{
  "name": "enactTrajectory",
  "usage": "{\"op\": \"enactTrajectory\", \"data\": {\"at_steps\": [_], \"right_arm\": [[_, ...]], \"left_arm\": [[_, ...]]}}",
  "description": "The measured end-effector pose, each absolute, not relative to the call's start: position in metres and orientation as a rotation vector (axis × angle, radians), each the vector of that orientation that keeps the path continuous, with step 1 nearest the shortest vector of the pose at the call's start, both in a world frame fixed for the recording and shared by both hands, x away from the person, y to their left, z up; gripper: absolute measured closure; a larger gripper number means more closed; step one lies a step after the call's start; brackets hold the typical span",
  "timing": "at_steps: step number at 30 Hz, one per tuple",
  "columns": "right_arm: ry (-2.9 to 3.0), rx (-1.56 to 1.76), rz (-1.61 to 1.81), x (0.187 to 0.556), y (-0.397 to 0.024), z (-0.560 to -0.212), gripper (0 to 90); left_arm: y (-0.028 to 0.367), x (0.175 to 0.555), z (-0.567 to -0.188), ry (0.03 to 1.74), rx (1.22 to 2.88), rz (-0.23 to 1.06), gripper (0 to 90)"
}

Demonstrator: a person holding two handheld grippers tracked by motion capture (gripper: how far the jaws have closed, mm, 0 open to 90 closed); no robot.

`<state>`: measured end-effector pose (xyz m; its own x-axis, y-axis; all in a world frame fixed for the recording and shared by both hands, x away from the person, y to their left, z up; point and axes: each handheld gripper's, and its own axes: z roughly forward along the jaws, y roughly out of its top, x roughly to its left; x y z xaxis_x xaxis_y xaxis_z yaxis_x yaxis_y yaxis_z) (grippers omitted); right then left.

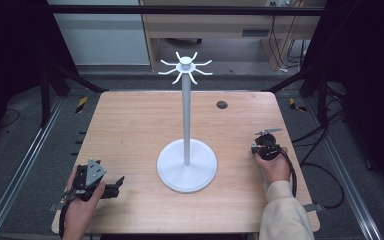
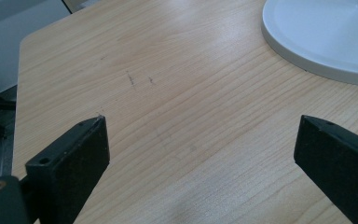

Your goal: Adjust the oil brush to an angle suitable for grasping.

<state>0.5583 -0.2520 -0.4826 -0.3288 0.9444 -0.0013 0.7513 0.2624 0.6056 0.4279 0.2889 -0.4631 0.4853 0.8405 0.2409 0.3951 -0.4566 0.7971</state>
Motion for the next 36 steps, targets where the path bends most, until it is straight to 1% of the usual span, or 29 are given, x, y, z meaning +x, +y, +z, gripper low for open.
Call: {"op": "enactTrajectory", "data": {"at_steps": [7, 14, 15, 16, 18, 20, 21, 22, 25, 30, 33, 36], "right_arm": [[2.172, 1.537, 0.713, 0.558, -0.251, -0.482, 90.0], [2.14, 1.547, 0.75, 0.552, -0.249, -0.469, 84.0], [2.131, 1.563, 0.757, 0.549, -0.248, -0.463, 78.3], [2.133, 1.57, 0.738, 0.548, -0.247, -0.46, 76.0], [2.132, 1.596, 0.697, 0.548, -0.248, -0.457, 68.5], [2.156, 1.642, 0.665, 0.548, -0.251, -0.454, 63.1], [2.156, 1.642, 0.665, 0.548, -0.251, -0.454, 63.1], [2.165, 1.672, 0.643, 0.548, -0.254, -0.452, 59.3], [2.186, 1.692, 0.617, 0.543, -0.257, -0.45, 57.6], [2.215, 1.72, 0.583, 0.535, -0.257, -0.451, 60.6], [2.226, 1.741, 0.547, 0.528, -0.258, -0.456, 64.5], [2.238, 1.756, 0.51, 0.525, -0.258, -0.459, 65.8]], "left_arm": [[0.288, 0.428, -0.463, 1.013, 2.056, 0.838, 2.9], [0.288, 0.427, -0.464, 1.022, 2.055, 0.841, 2.9], [0.288, 0.427, -0.464, 1.024, 2.054, 0.842, 2.8], [0.289, 0.427, -0.464, 1.025, 2.054, 0.841, 2.8], [0.289, 0.427, -0.464, 1.025, 2.051, 0.839, 2.8], [0.289, 0.427, -0.464, 1.025, 2.052, 0.84, 2.8], [0.289, 0.427, -0.464, 1.025, 2.052, 0.84, 2.8], [0.288, 0.427, -0.464, 1.024, 2.054, 0.838, 2.9], [0.288, 0.427, -0.464, 1.024, 2.053, 0.836, 2.8], [0.288, 0.427, -0.464, 1.02, 2.058, 0.837, 2.8], [0.286, 0.426, -0.464, 1.011, 2.064, 0.836, 2.8], [0.286, 0.426, -0.464, 1.008, 2.068, 0.834, 2.9]]}}
